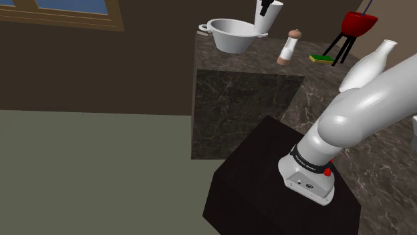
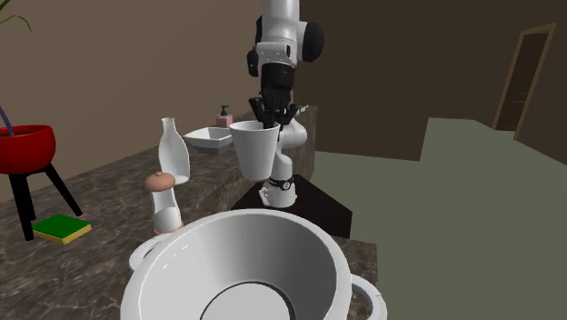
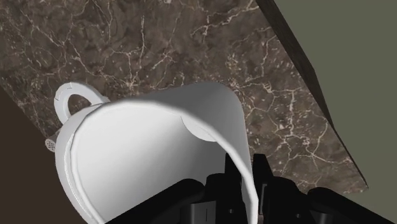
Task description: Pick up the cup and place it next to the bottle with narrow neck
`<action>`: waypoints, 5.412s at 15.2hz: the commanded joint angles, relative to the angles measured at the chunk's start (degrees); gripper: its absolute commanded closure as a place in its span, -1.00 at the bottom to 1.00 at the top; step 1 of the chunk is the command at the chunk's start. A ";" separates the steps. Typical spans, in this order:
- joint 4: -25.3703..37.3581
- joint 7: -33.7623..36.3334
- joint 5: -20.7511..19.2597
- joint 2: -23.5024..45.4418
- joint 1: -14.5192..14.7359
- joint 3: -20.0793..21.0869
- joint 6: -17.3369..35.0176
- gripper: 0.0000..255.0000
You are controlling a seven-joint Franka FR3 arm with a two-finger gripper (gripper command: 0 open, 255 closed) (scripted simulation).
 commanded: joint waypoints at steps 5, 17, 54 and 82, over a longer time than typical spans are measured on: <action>5.43 -0.64 0.54 0.93 0.25 0.22 -4.49 1.00; 18.18 -2.27 1.82 4.38 0.69 0.23 -13.76 1.00; 7.06 -22.38 -10.71 -33.97 -9.49 -6.59 -36.05 1.00; 7.55 -42.40 -25.35 -50.44 -15.10 -17.42 -45.22 1.00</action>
